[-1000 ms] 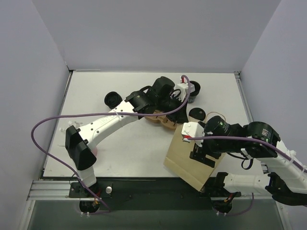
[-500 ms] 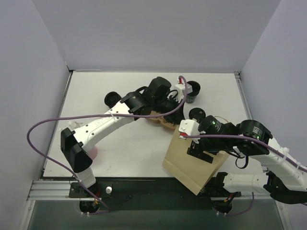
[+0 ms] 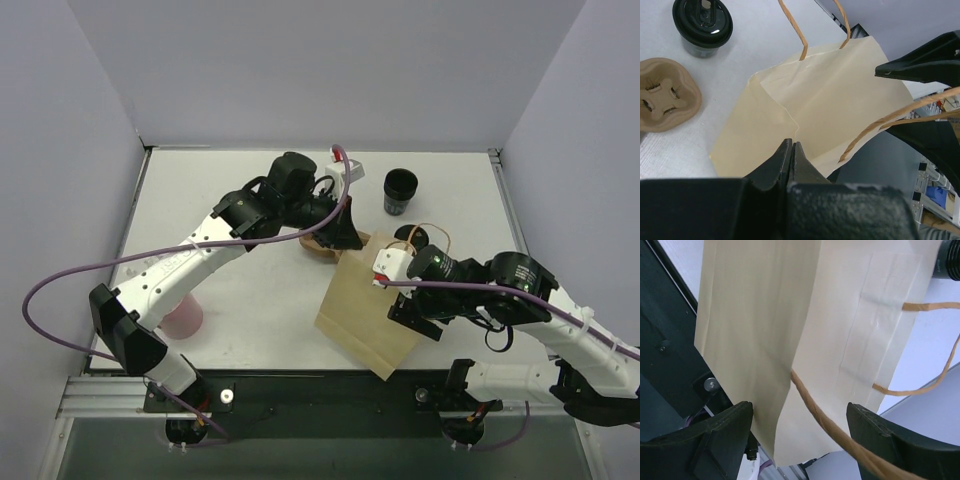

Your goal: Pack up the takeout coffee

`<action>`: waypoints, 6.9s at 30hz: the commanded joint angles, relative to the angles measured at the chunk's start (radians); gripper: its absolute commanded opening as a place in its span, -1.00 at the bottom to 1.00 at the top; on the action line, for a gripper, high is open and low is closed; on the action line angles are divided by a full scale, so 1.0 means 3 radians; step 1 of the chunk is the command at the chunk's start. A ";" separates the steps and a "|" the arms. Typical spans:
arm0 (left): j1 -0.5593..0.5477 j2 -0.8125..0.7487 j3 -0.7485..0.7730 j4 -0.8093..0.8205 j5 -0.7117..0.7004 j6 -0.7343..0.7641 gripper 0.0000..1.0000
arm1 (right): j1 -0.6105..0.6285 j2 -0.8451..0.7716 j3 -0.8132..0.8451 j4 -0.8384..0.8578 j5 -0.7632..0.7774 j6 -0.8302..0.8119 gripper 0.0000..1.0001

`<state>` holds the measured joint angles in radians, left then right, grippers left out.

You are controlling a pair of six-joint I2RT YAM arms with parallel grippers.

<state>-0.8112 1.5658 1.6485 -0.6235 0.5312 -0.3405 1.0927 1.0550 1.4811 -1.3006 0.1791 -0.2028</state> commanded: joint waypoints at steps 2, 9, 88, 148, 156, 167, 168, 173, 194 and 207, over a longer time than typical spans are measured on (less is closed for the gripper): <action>0.0035 -0.0213 -0.0152 0.0166 -0.0052 0.0000 -1.00 | -0.0043 -0.0090 0.0324 -0.0385 0.0181 0.0159 0.54; 0.0076 -0.0463 -0.0519 0.0518 -0.0446 -0.0118 -1.00 | -0.0058 -0.0361 0.0422 -0.0022 0.0047 0.0517 0.57; 0.0158 0.0850 -0.0167 0.0458 -0.1796 -0.0169 0.35 | -0.0738 -0.0643 -0.0540 -0.0645 0.1290 0.4542 -0.98; 0.0250 0.1822 0.0375 0.0360 -0.1863 0.0261 0.18 | -0.0759 -0.0853 -0.0729 -0.0665 0.1453 0.4562 -0.97; 0.0250 0.1756 0.0462 0.0213 -0.1914 0.0271 -0.07 | -0.0764 -0.0853 -0.0749 -0.0670 0.1469 0.4536 -0.97; 0.0280 0.1581 0.0406 0.0125 -0.1960 0.0220 0.01 | -0.0764 -0.0873 -0.0780 -0.0650 0.1459 0.4536 -0.96; 0.0280 0.1597 0.0390 0.0130 -0.1955 0.0225 0.01 | -0.0769 -0.0873 -0.0780 -0.0645 0.1453 0.4536 -0.96; 0.0306 0.1612 0.0390 0.0161 -0.1883 0.0225 -0.08 | -0.0764 -0.0888 -0.0795 -0.0599 0.1413 0.4531 -0.96; 0.0311 0.1581 0.0406 0.0161 -0.1842 0.0261 0.07 | -0.0764 -0.0894 -0.0765 -0.0568 0.1326 0.4552 -0.97; 0.0362 0.1300 0.0416 0.0212 -0.2211 0.0266 -0.04 | -0.0764 -0.0929 -0.0836 -0.0558 0.1290 0.4633 -0.98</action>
<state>-0.7219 2.0617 1.7416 -0.6025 -0.0841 -0.2691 0.8692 0.7815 1.2514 -1.3174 0.5674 1.1664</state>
